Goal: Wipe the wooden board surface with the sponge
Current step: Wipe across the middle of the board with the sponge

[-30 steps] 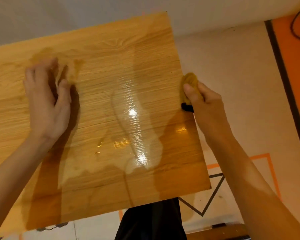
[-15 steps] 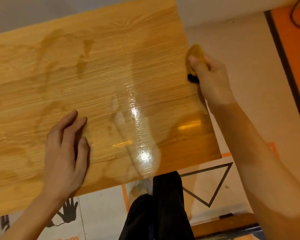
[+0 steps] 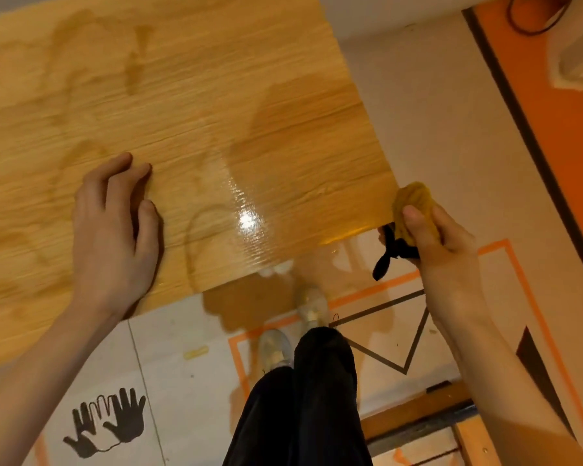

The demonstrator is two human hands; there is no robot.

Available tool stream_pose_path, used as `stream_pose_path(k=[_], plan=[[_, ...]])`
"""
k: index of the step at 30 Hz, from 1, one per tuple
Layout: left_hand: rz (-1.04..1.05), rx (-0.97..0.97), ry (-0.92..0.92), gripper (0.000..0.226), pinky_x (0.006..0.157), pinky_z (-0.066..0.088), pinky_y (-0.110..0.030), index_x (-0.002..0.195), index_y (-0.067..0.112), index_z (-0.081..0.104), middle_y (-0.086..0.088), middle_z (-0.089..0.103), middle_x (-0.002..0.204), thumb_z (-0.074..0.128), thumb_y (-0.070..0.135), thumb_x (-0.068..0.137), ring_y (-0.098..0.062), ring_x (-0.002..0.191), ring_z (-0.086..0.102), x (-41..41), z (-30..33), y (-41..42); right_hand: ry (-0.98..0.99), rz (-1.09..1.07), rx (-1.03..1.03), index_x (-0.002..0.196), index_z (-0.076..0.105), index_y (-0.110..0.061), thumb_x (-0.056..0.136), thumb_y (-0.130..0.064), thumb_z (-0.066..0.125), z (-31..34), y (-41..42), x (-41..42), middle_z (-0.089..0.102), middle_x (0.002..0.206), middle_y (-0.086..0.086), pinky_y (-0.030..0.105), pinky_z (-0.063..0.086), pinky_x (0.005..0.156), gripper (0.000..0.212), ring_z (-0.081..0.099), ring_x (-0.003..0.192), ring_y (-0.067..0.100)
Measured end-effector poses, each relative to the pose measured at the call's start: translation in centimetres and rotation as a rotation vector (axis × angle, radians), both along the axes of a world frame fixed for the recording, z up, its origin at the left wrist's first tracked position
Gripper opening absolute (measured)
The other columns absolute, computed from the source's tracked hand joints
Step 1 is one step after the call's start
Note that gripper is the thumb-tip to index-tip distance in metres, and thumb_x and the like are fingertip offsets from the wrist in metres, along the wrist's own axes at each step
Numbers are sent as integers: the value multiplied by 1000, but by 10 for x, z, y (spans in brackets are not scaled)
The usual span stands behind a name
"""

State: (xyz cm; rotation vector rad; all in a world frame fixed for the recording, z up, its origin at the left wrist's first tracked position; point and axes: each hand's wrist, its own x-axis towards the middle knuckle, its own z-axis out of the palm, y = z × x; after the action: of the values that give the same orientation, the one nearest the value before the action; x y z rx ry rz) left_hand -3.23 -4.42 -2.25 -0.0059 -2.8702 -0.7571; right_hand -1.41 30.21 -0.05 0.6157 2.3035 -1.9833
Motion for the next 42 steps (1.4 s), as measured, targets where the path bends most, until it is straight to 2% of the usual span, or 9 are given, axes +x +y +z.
stream_pose_path(k=[3, 8, 12, 18, 22, 26, 30, 33, 42], plan=[[-6, 44, 11, 41, 120, 29, -39, 143, 13, 49, -12, 42, 150, 44, 20, 103, -28, 142, 37, 1, -3, -4, 214, -152, 178, 102, 57, 5, 100, -15, 51, -14, -18, 13, 58, 86, 4, 23, 47, 76, 21, 54, 80, 16], [-39, 13, 112, 42, 122, 27, -34, 146, 46, 37, 28, 28, 150, 42, 35, 106, 2, 143, 28, 18, -11, -22, 502, -16, 528, 141, 34, 4, 98, -3, 51, -44, -37, 14, 32, 146, 29, 36, 29, 119, 48, 30, 142, 29], [-27, -30, 145, 39, 120, 30, -51, 145, 45, 37, 10, 36, 156, 36, 41, 107, -15, 148, 34, 40, -29, -38, 654, 88, 648, 141, 34, 7, 104, -19, 34, -72, -26, 2, 25, 151, 29, 59, 19, 118, 45, 18, 143, 49], [-14, -56, 216, 35, 118, 35, -41, 143, 47, 39, 18, 40, 150, 35, 39, 109, -15, 143, 39, 39, -42, -40, 819, 104, 778, 136, 39, -2, 105, -23, 32, -96, -73, 13, 30, 144, 18, 52, 15, 121, 38, 10, 146, 30], [-3, -51, 239, 31, 115, 38, -41, 137, 48, 43, 19, 45, 141, 36, 37, 110, -17, 138, 45, 39, -32, -38, 956, 139, 896, 136, 41, -19, 98, -14, 56, -100, -120, 19, 38, 140, 12, 49, 18, 120, 41, 30, 138, 38], [25, -78, 191, 39, 115, 31, -22, 141, 23, 55, 4, 53, 136, 35, 33, 110, -23, 135, 47, 43, -21, -26, 1056, 248, 1078, 138, 39, -22, 96, -13, 61, -102, -43, -3, 37, 142, 9, 46, 12, 121, 48, 33, 135, 35], [72, -93, 132, 38, 110, 31, -24, 135, 9, 58, -12, 54, 140, 37, 27, 109, -25, 134, 46, 47, -12, -12, 878, 138, 967, 139, 40, -16, 99, -8, 54, -99, -9, -7, 35, 146, 18, 46, 2, 122, 43, 22, 141, 43], [85, -96, 104, 38, 109, 31, -26, 135, 7, 57, -15, 53, 140, 38, 24, 107, -27, 134, 47, 44, -5, -9, 885, 187, 913, 137, 43, -12, 100, -6, 52, -94, -52, 2, 42, 143, 23, 60, 16, 118, 38, 25, 137, 48], [99, -109, 70, 38, 109, 31, -23, 136, 6, 57, -13, 52, 143, 37, 21, 107, -27, 135, 48, 46, -3, -8, 1093, 602, 925, 140, 48, -23, 104, -5, 41, -79, -153, 31, 48, 147, 5, 43, 18, 121, 41, 35, 142, 29]])
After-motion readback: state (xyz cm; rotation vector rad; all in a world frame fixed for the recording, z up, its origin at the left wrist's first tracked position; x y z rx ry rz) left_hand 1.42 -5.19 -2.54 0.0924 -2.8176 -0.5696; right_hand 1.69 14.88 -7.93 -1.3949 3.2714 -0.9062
